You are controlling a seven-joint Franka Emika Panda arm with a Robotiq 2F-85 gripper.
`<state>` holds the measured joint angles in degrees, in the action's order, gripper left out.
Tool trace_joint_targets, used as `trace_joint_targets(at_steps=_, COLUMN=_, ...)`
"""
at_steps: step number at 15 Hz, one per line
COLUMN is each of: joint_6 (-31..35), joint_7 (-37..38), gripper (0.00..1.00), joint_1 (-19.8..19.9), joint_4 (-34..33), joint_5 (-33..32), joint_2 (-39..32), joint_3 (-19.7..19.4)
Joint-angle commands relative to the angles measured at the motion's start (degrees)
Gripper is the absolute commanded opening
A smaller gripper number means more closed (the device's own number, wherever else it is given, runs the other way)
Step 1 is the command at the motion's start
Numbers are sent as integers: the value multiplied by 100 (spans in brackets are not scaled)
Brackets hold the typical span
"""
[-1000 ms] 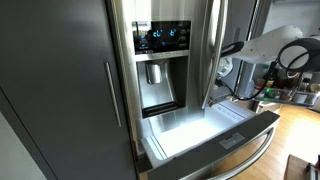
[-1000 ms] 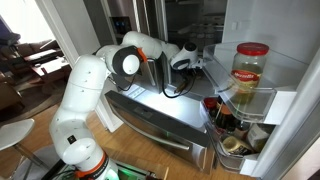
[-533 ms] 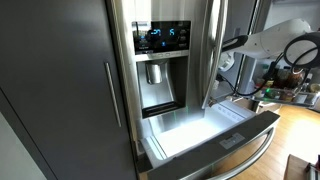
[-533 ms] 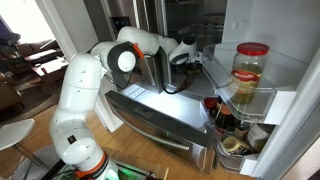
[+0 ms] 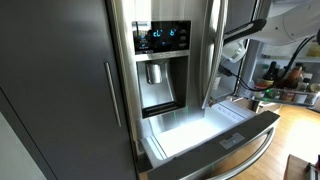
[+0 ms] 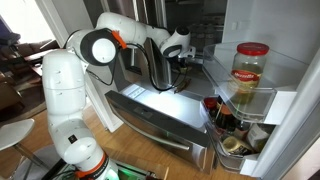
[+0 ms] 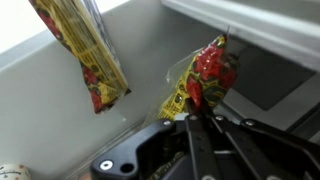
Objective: Put the two packets in the open fridge drawer then close the drawer
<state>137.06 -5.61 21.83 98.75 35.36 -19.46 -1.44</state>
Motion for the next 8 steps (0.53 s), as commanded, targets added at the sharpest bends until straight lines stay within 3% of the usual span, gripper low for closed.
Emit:
trace_joint_targets(at_steps=1, joint_6=-594, joint_7=408, gripper=1, joint_1=-275, joint_4=1202, joint_5=-558, joint_2=1111, joint_3=-463)
trace_joint_targets(at_steps=8, joint_6=-1384, joint_7=1512, gripper=1, joint_1=-479, joint_4=2237, joint_5=-2176, joint_2=2182, joint_3=-1042)
